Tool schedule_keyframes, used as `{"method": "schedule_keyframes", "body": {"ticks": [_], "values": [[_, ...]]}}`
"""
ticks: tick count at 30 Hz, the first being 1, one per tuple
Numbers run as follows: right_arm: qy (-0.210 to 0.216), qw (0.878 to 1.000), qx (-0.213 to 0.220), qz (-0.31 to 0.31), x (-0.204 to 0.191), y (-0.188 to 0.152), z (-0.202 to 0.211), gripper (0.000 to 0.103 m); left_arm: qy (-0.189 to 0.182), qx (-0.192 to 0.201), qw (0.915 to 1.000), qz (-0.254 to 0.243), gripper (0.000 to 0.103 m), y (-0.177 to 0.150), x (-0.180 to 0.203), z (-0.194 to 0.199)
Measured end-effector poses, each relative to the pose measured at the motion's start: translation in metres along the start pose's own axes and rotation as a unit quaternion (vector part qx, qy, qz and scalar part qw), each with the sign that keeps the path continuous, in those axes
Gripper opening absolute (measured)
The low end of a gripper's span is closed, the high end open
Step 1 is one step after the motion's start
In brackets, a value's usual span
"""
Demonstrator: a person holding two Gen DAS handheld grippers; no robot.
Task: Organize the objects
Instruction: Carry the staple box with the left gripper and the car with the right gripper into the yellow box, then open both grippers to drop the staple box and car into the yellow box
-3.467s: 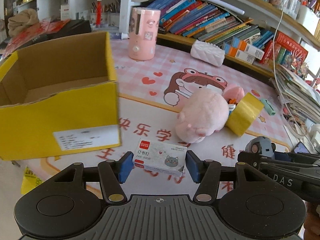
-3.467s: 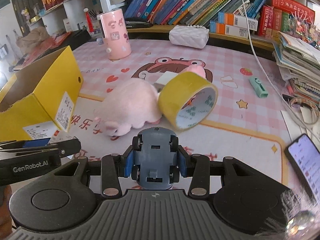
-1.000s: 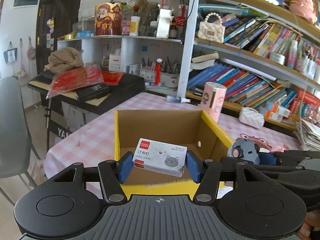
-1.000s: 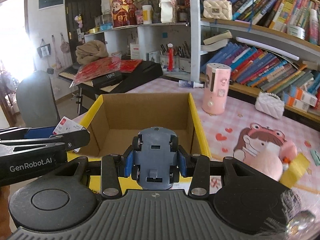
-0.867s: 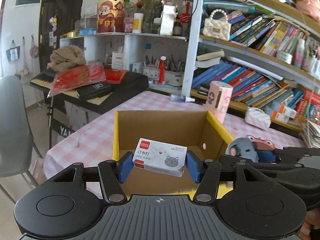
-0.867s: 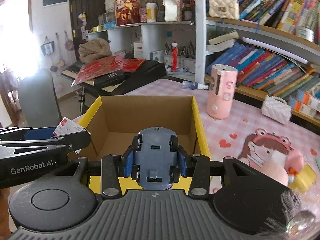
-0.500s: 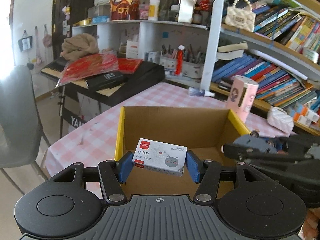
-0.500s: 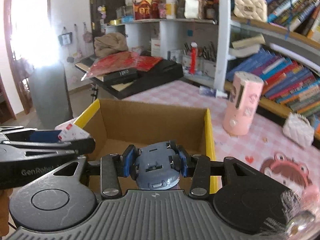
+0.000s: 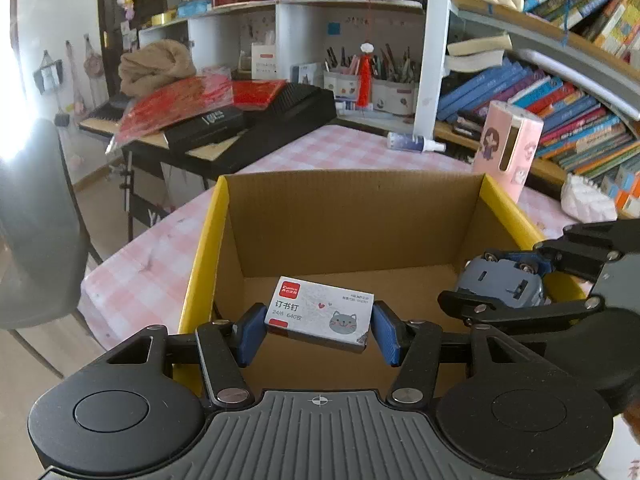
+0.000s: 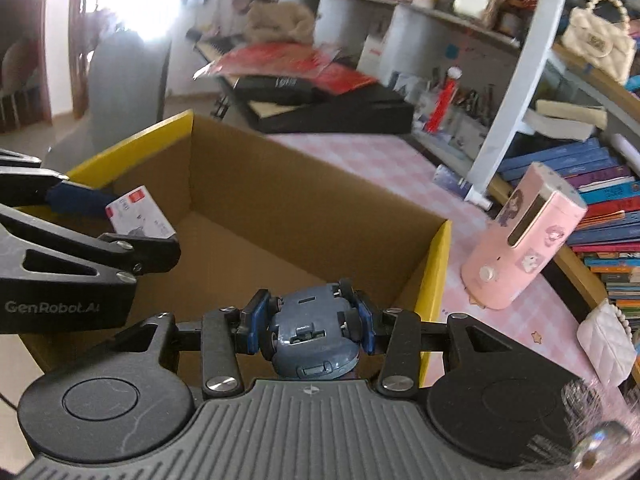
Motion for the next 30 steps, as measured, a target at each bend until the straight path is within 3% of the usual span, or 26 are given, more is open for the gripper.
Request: {"method": "schedule_keyframes", "body": {"ticks": [6, 9, 15, 30], "values": [[0.018, 0.999, -0.032, 0.007, -0.003, -0.003, -0.004, 0.042, 0.010, 0.004, 0.9997, -0.021, 0.056, 0.001, 0.004, -0.006], [0.003, 0.999, -0.042, 0.023, -0.005, -0.007, -0.003, 0.042, 0.007, 0.005, 0.9995, -0.031, 0.056, 0.002, 0.007, -0.008], [-0.022, 0.998, -0.046, 0.035, -0.011, -0.021, 0.004, 0.042, -0.002, 0.009, 0.9990, -0.045, 0.056, 0.003, 0.014, -0.010], [-0.027, 0.999, -0.040, 0.023, -0.006, -0.018, 0.004, 0.042, 0.000, 0.016, 0.9985, -0.052, 0.056, 0.005, 0.015, -0.015]]}}
Point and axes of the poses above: each gripper's, at about its wrist camera, not at the fingertips, and z roughly against the way its jaws point, x to its right, y to its top, the point moved 6 cm from there along -z, roughly the way its jaws point, and after that the axes turned 5 degrees about z, right-handed, at the moved point
